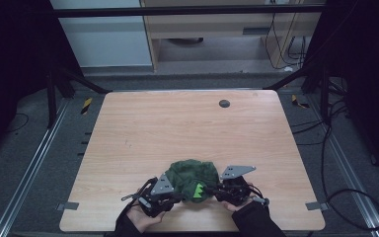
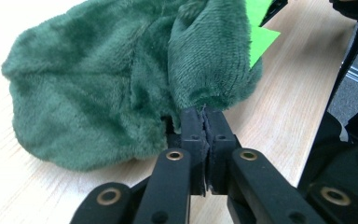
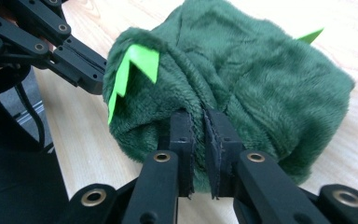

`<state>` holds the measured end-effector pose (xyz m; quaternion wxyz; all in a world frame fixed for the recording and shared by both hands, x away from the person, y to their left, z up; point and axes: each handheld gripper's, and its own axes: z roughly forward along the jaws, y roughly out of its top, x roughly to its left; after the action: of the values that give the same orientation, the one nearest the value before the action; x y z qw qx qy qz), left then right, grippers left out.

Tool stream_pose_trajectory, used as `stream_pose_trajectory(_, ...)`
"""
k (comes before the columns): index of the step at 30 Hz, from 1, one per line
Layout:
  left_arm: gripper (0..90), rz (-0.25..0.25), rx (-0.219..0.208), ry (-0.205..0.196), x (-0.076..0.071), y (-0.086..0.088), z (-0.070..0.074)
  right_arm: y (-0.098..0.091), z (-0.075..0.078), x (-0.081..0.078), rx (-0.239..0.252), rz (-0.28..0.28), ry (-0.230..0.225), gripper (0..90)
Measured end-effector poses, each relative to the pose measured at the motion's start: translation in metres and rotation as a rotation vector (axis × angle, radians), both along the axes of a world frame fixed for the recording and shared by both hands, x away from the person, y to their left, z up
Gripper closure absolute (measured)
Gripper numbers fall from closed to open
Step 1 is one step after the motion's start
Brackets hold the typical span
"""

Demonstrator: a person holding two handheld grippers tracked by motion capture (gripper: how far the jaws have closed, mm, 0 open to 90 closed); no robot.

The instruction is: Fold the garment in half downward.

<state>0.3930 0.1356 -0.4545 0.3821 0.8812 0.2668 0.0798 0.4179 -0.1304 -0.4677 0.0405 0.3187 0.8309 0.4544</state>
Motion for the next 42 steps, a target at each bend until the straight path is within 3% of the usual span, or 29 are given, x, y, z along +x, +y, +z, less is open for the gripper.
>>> stream_pose_trajectory(5, 80.1, 0.038, -0.015, -0.007, 0.000, 0.010, 0.006, -0.005, 0.005, -0.003, 0.016, -0.016, -0.011, 77.0)
stream_pose_trajectory(13, 84.4, 0.128, -0.047, -0.017, 0.012, 0.030, 0.019, -0.014, 0.018, -0.003, 0.048, -0.044, -0.035, 75.8)
stream_pose_trajectory(18, 89.2, 0.158, -0.069, -0.003, 0.025, 0.030, 0.021, -0.019, 0.026, 0.000, 0.073, -0.071, -0.055, 78.2)
stream_pose_trajectory(24, 89.7, 0.137, -0.053, 0.016, 0.035, 0.015, 0.014, -0.008, 0.020, 0.008, 0.064, -0.074, -0.037, 83.1)
stream_pose_trajectory(29, 89.5, 0.102, -0.010, 0.033, 0.028, 0.008, 0.002, 0.003, 0.005, 0.007, 0.010, -0.038, -0.011, 83.6)
stream_pose_trajectory(36, 88.9, 0.068, 0.050, 0.055, 0.025, 0.001, -0.017, 0.003, -0.008, 0.004, -0.037, -0.024, 0.004, 82.8)
stream_pose_trajectory(42, 88.4, 0.069, 0.053, 0.054, 0.025, 0.001, -0.017, 0.003, -0.011, 0.005, -0.045, -0.025, 0.010, 82.1)
